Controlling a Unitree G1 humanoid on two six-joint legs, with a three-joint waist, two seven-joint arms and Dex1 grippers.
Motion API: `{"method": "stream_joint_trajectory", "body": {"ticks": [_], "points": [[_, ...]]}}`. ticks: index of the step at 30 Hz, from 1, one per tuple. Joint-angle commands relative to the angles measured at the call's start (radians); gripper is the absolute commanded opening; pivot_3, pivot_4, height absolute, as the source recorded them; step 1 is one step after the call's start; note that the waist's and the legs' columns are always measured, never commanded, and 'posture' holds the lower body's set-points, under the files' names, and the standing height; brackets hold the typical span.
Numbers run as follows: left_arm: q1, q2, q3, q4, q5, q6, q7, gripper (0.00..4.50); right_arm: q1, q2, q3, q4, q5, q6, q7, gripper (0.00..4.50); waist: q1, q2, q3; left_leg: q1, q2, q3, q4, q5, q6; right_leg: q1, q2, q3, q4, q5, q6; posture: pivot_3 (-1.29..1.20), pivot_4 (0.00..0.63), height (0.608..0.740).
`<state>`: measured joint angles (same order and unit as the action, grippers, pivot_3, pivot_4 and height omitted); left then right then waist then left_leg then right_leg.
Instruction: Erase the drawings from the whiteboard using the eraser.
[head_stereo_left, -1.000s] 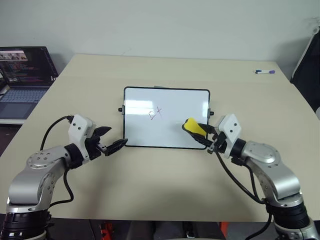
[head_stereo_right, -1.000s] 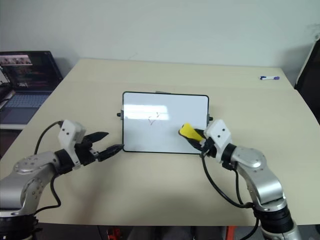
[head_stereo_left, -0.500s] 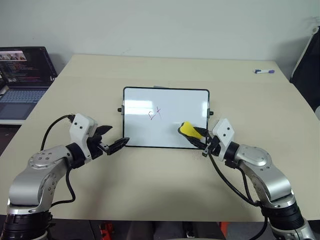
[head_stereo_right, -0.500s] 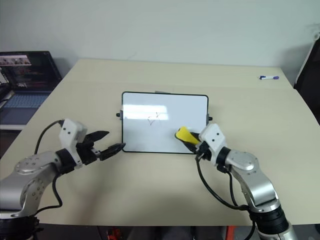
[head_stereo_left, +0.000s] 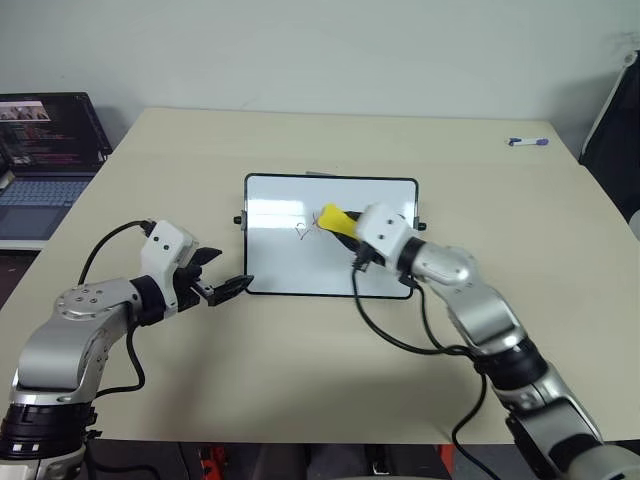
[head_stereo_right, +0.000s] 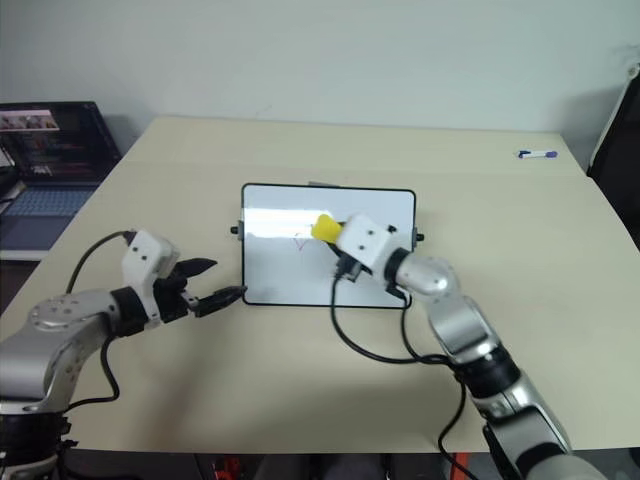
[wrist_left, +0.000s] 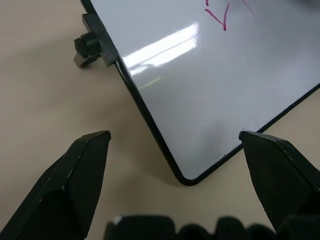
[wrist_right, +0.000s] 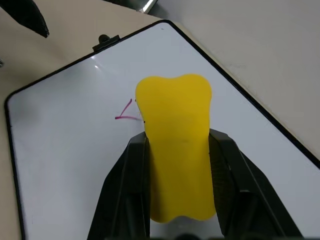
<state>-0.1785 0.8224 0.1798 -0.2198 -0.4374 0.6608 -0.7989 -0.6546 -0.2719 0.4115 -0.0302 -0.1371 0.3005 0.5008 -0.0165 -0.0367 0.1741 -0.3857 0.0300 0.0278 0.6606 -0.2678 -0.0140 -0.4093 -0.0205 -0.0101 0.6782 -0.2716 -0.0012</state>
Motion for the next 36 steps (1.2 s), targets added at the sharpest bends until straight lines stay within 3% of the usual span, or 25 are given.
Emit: {"method": "stream_joint_trajectory", "body": {"ticks": [1, 6, 13, 19, 22, 25, 28, 31, 36], "points": [[-0.033, 0.012, -0.022, -0.006, 0.011, -0.033, -0.028, 4.50, -0.092, 0.047, 0.023, 0.140, -0.065, -0.060, -0.038, 1.20, 0.000, 0.000, 0.000, 0.000, 0.000, 0.000, 0.000, 0.000, 0.000, 0.000, 0.000, 0.000, 0.000, 0.000, 0.000, 0.00, 0.150, 0.740], [-0.022, 0.010, -0.043, -0.037, 0.001, -0.063, -0.078, 4.50, -0.212, 0.089, 0.042, 0.354, -0.113, -0.063, -0.022, 1.20, -0.009, 0.000, 0.000, -0.004, 0.000, 0.000, 0.001, 0.000, 0.000, -0.003, -0.001, 0.000, 0.001, 0.000, 0.000, 0.00, 0.150, 0.740], [0.003, 0.000, -0.047, -0.052, 0.007, -0.077, -0.081, 4.50, -0.159, -0.009, 0.182, 0.357, -0.217, -0.198, 0.132, 1.20, -0.009, -0.001, -0.001, 0.001, 0.000, -0.002, 0.001, 0.000, 0.000, 0.001, -0.001, -0.001, 0.001, 0.000, 0.000, 0.00, 0.150, 0.740], [0.011, -0.007, -0.055, -0.048, 0.011, -0.083, -0.080, 4.50, -0.236, 0.048, 0.096, 0.477, -0.260, -0.236, -0.086, 1.20, -0.013, -0.001, -0.001, 0.006, 0.000, -0.001, 0.002, 0.001, 0.001, 0.004, -0.001, -0.001, 0.003, 0.000, 0.000, 0.00, 0.150, 0.740], [0.018, -0.011, -0.055, -0.047, 0.012, -0.086, -0.079, 4.50, -0.261, 0.053, 0.080, 0.518, -0.262, -0.234, -0.110, 1.20, -0.010, -0.001, -0.001, 0.006, 0.000, -0.001, 0.002, 0.005, 0.000, 0.004, -0.001, -0.001, 0.003, 0.003, -0.002, 0.00, 0.150, 0.740], [0.023, -0.013, -0.054, -0.050, 0.012, -0.086, -0.079, 4.50, -0.250, 0.048, 0.093, 0.524, -0.263, -0.242, -0.067, 1.20, -0.007, -0.002, -0.001, 0.006, 0.000, -0.001, 0.002, 0.006, 0.000, 0.004, -0.001, -0.001, 0.002, 0.004, -0.002, 0.00, 0.150, 0.740], [0.030, -0.018, -0.053, -0.052, 0.012, -0.086, -0.077, 4.50, -0.181, 0.000, 0.182, 0.430, -0.258, -0.255, 0.142, 1.20, -0.008, -0.002, -0.002, 0.005, 0.000, -0.001, 0.001, 0.005, 0.000, 0.004, -0.001, -0.001, 0.002, 0.003, -0.002, 0.00, 0.150, 0.740], [0.031, -0.018, -0.052, -0.051, 0.011, -0.086, -0.078, 4.50, -0.156, -0.023, 0.215, 0.361, -0.276, -0.257, 0.218, 1.20, -0.010, -0.002, -0.002, 0.005, 0.000, -0.001, 0.000, 0.005, 0.000, 0.004, -0.001, -0.001, 0.002, 0.003, -0.002, 0.00, 0.150, 0.740], [0.031, -0.019, -0.054, -0.047, 0.014, -0.090, -0.082, 4.50, -0.243, 0.012, 0.139, 0.445, -0.338, -0.238, 0.016, 1.20, -0.012, -0.001, -0.001, 0.006, 0.001, -0.001, 0.001, 0.006, 0.000, 0.004, -0.001, -0.001, 0.002, 0.003, -0.001, 0.00, 0.150, 0.740]]}}
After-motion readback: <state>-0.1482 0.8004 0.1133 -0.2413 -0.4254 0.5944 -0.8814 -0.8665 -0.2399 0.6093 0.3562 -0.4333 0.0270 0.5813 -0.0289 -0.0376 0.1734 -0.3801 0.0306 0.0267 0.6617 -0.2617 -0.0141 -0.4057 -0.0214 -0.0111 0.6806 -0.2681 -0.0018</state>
